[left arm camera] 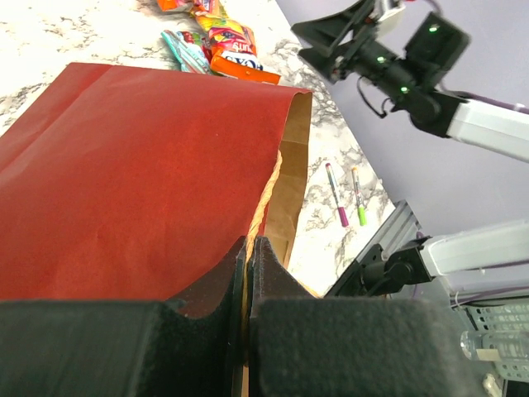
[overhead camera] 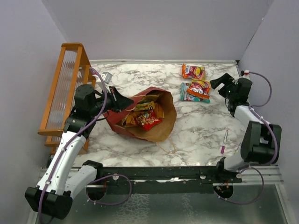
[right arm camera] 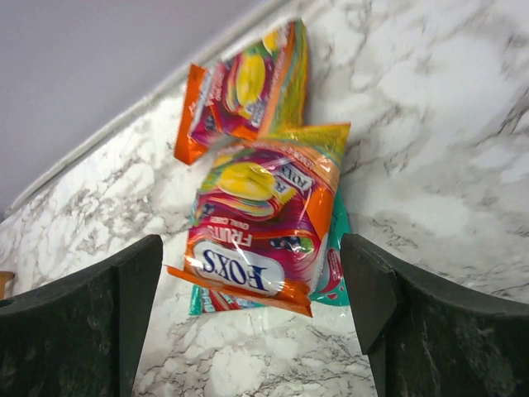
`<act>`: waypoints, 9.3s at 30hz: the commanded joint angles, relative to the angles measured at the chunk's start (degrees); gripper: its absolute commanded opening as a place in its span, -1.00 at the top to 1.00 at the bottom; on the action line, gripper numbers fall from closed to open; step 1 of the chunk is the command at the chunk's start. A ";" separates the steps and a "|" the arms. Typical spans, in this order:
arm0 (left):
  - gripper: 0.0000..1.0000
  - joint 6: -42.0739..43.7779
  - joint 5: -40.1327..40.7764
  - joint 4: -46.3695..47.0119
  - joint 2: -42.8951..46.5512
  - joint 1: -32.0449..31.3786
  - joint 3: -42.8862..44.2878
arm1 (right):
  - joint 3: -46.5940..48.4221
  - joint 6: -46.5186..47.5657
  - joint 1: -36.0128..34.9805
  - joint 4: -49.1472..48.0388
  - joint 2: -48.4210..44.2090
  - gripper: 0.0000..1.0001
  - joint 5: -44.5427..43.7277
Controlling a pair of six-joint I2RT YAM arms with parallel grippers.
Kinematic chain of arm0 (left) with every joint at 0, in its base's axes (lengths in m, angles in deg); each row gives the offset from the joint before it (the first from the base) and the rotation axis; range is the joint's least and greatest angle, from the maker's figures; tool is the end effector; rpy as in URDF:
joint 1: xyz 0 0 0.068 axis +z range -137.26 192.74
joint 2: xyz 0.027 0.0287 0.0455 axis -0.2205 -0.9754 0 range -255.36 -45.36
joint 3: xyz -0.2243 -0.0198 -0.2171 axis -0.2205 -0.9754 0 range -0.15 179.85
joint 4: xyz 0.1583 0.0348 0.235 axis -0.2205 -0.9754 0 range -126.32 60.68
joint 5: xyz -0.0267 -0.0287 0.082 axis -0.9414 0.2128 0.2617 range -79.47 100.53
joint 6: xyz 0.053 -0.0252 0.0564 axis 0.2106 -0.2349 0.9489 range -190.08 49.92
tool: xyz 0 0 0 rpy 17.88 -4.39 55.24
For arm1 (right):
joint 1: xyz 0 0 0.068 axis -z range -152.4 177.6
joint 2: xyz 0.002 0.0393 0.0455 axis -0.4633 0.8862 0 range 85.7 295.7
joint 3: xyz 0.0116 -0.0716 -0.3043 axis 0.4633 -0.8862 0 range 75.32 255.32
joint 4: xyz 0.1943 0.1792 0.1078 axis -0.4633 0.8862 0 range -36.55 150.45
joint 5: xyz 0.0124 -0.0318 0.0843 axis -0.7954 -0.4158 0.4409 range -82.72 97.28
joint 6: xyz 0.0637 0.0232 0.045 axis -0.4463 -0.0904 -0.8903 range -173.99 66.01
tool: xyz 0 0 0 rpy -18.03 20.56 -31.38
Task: Take the snacks out of the paper bag
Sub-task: Place the snack at the center of the board, then take out the snack from the paper bag, then place the snack at the center of the board, then take out the snack from the paper bag.
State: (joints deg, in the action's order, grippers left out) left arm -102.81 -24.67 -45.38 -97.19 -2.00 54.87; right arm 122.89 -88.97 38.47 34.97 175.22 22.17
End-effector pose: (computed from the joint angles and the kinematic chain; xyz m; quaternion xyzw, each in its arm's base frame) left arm 0.2088 -0.0968 0.3990 0.0696 0.7656 -0.4556 0.4488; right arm 0.3856 -0.0557 0.2259 0.2575 0.7913 0.2195 0.5093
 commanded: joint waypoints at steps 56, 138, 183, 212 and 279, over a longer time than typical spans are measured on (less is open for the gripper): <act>1.00 -1.05 0.39 -0.15 0.95 -0.02 0.22 | 6.10 78.93 -63.26 23.59 -11.04 -0.51 -4.88; 1.00 -0.51 1.95 -3.83 1.67 0.02 2.36 | 13.18 25.22 -25.50 7.65 -7.62 0.88 -46.30; 1.00 -5.21 -10.89 16.65 6.62 -0.02 -7.15 | 12.32 12.09 -10.57 10.22 -4.45 -0.48 8.29; 1.00 -7.84 -9.15 15.88 6.67 -0.02 -6.16 | -2.77 63.84 -67.75 18.82 -30.79 -0.44 -0.30; 1.00 -5.14 -8.42 12.63 4.37 -0.11 -3.51 | 9.06 58.45 -68.71 37.92 -39.45 0.52 8.29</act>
State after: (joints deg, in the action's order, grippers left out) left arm -108.91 -33.59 -34.12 -92.77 -2.00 49.14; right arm 128.47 -20.56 -30.07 66.71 144.16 20.05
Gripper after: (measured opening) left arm 0.019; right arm 0.240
